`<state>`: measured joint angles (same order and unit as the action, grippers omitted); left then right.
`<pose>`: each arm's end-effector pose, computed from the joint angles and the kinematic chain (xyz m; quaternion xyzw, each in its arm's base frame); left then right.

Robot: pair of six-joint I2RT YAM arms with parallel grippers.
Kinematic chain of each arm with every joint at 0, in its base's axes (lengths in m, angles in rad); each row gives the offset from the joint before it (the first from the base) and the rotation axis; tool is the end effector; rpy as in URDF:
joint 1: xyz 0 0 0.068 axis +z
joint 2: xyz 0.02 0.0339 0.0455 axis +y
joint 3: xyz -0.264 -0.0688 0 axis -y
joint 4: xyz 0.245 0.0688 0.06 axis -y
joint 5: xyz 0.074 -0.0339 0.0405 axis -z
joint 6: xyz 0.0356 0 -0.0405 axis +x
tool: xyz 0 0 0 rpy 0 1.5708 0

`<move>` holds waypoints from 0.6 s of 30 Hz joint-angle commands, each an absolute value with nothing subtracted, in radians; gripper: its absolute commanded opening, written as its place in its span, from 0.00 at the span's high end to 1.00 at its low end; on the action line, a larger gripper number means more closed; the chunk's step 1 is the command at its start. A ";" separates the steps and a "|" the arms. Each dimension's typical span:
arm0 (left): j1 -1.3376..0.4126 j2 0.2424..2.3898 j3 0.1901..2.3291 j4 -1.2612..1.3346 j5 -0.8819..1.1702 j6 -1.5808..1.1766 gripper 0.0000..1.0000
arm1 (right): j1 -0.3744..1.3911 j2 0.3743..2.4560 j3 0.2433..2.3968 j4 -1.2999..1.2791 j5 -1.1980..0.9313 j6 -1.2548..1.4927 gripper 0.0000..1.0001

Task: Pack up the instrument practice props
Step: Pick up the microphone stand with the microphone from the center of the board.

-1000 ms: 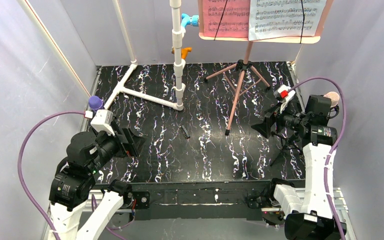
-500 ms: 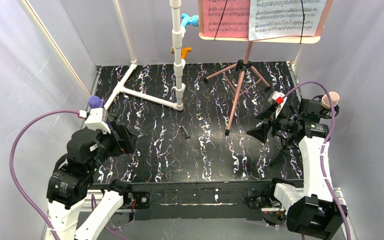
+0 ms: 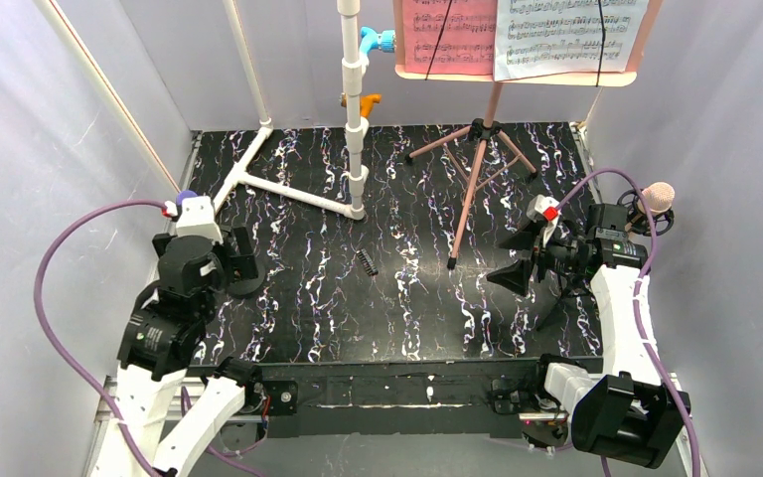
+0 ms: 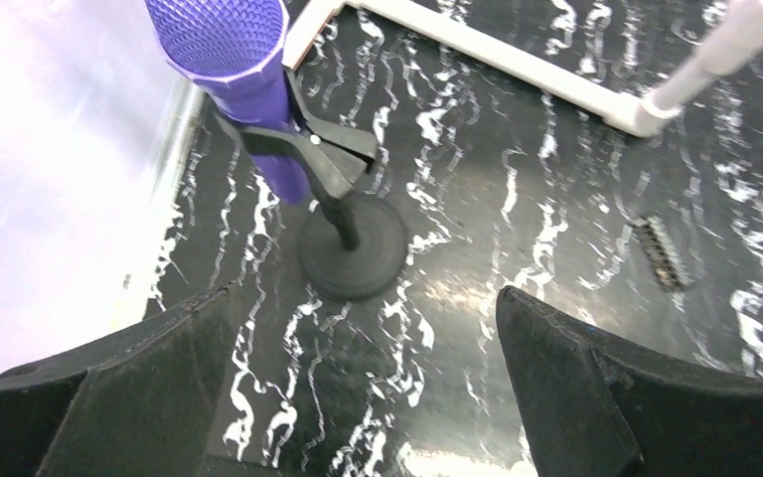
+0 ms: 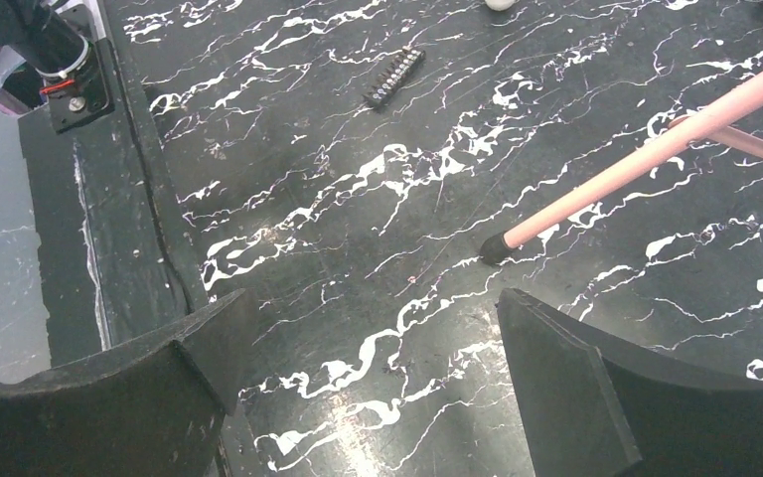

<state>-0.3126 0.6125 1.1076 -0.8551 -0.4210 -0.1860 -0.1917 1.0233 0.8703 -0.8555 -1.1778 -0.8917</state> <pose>0.0908 -0.0141 0.3970 -0.0678 0.8100 0.0292 0.5817 0.1835 -0.0021 0.2867 -0.4187 0.6976 0.3383 0.4728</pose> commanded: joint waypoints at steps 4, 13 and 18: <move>-0.315 0.592 0.920 -0.472 -0.635 -0.071 0.00 | -0.195 1.023 0.879 -0.902 -1.191 -0.947 0.00; -0.307 0.654 0.953 -0.393 -0.565 0.046 0.00 | -0.195 1.014 0.872 -0.895 -1.166 -0.949 0.00; -0.299 0.661 0.956 -0.350 -0.612 0.105 0.00 | -0.193 1.015 0.869 -0.895 -1.157 -0.953 0.00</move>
